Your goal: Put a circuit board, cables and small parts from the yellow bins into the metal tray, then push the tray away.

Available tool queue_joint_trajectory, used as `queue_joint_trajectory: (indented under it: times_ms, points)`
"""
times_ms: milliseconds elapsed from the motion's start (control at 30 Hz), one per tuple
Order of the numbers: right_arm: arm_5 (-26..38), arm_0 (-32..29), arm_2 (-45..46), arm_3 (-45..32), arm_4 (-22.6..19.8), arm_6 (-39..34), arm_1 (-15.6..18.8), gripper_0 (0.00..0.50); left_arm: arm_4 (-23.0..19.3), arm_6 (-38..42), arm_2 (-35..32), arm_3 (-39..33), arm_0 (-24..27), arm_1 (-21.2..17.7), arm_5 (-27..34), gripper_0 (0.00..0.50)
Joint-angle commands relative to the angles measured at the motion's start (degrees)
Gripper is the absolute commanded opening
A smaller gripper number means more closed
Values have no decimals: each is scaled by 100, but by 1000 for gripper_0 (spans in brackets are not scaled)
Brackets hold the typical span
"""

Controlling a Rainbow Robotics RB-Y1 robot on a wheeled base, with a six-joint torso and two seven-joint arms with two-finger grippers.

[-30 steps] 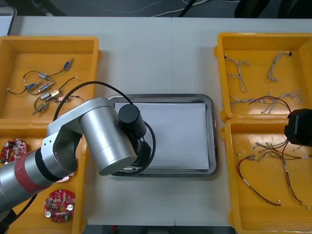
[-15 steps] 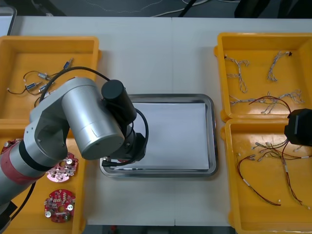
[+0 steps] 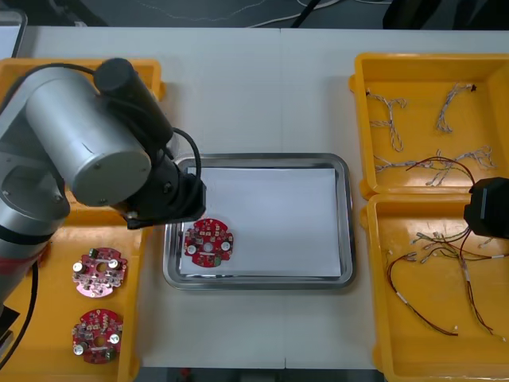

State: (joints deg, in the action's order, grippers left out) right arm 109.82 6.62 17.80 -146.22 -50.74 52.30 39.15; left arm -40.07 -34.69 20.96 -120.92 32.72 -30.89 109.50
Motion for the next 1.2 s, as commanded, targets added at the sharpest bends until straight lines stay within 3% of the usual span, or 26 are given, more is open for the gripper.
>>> queue_joint_trajectory:
  times_ms: [33, 567, 733, 900, 1067, 1200]
  points:
    - [18, -73, -48, -161, 29, -142, 198, 0, -115, -794, -629, -239, 190, -286, 50, 500]
    - [18, -91, -145, -126, -6, -142, 269, 0, -221, -2103, -2158, -169, -240, -822, 50, 500]
    - [18, -170, -567, -144, -190, -256, 849, 0, -212, -2622, -2501, 104, -311, -963, 50, 500]
    - [18, -126, -1015, -372, -208, -282, 1165, 0, -142, -2938, -2562, 473, -311, -1094, 50, 500]
    - [18, 58, -1305, -378, -313, -203, 1183, 0, 34, -3193, -2562, 675, -311, -1209, 50, 500]
    - [18, 287, -1525, -378, -709, -115, 1192, 0, 210, -3668, -2694, 904, -311, -1279, 37, 500]
